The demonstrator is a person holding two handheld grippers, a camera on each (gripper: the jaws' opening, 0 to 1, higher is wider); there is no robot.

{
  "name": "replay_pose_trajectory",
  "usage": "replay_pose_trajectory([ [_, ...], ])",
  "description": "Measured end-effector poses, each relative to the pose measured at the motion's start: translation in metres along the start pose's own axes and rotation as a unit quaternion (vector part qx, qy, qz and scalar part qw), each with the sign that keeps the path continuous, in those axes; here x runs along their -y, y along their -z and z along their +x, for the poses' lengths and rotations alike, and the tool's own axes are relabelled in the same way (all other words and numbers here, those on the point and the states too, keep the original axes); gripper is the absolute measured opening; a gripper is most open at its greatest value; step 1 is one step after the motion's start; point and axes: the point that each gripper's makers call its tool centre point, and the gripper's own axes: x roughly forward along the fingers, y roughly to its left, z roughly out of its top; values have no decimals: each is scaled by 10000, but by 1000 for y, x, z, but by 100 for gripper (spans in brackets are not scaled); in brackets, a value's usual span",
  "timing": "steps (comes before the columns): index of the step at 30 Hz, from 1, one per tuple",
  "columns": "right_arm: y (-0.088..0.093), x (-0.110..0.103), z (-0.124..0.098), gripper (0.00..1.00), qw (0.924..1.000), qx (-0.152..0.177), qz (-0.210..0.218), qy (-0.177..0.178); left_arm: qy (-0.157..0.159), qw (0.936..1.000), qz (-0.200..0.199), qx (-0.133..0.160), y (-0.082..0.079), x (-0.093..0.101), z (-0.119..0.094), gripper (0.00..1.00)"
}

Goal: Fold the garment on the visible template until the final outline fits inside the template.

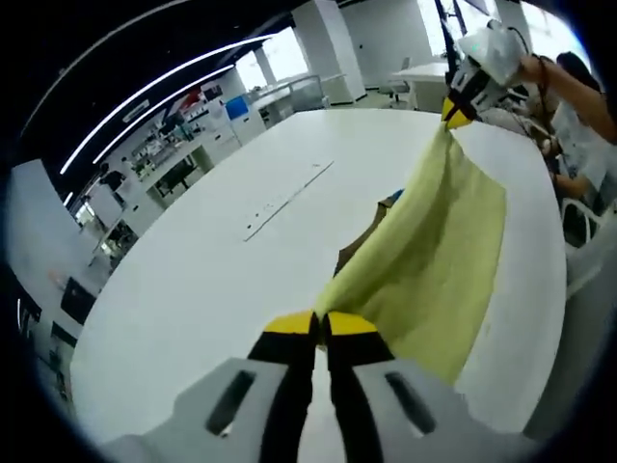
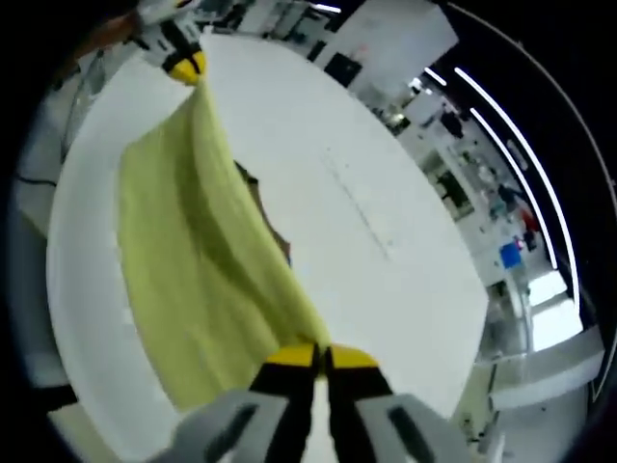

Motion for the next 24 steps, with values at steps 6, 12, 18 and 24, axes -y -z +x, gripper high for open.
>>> replay_pose_trajectory([
  [6,10,-3,31,0,9995,-198,-16,-241,118,9994,-289,-119,10,1,26,0],
  [12,16,-9,57,0,9982,-323,-4,-502,243,9987,-315,-308,25,-5,53,0],
  [18,23,-13,81,0,9967,-386,120,-702,359,9978,-222,-511,36,-2,69,0],
  [24,33,-21,95,0,9937,-400,370,-979,501,9964,-157,-660,51,0,86,1],
])
